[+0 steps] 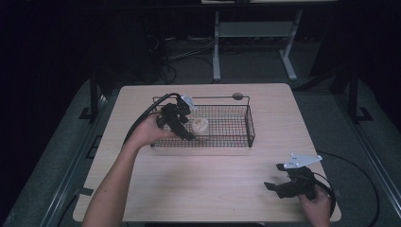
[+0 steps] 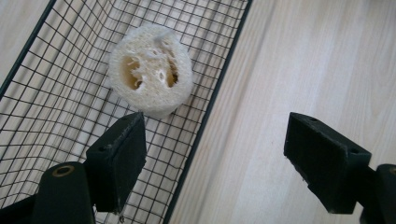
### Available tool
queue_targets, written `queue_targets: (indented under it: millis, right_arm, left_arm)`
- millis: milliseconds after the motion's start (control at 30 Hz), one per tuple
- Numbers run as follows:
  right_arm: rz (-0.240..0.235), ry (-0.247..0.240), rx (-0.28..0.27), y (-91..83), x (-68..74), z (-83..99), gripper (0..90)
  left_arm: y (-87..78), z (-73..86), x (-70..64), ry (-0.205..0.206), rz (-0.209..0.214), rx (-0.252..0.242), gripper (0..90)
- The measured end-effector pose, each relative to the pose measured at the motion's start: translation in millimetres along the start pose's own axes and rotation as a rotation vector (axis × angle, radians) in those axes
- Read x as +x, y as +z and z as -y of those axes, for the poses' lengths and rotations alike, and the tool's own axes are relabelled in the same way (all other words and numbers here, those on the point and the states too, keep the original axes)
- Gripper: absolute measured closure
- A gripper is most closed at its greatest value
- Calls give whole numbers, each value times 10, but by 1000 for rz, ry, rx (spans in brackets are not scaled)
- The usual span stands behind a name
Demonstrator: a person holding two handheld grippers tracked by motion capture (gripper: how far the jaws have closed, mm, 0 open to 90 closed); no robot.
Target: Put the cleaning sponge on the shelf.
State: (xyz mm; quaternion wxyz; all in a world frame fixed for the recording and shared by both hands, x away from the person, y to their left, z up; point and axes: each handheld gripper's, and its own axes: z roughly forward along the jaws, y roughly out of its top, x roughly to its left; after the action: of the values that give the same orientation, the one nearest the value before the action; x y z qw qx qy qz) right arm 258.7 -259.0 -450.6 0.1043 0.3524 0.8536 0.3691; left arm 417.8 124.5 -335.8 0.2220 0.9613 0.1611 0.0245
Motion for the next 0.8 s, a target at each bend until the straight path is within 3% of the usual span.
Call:
queue_targets:
  millis: [300,600,800]
  right_arm:
    - [3,8,0,-3,-16,13,142]
    - [4,13,-1,-8,-24,25,142]
    - [5,15,-3,-13,-23,27,142]
  left_arm:
    - [2,102,-95,4,15,3,204]
    - [-111,166,-255,35,13,-34,196]
    - [-165,188,-299,34,19,-37,196]
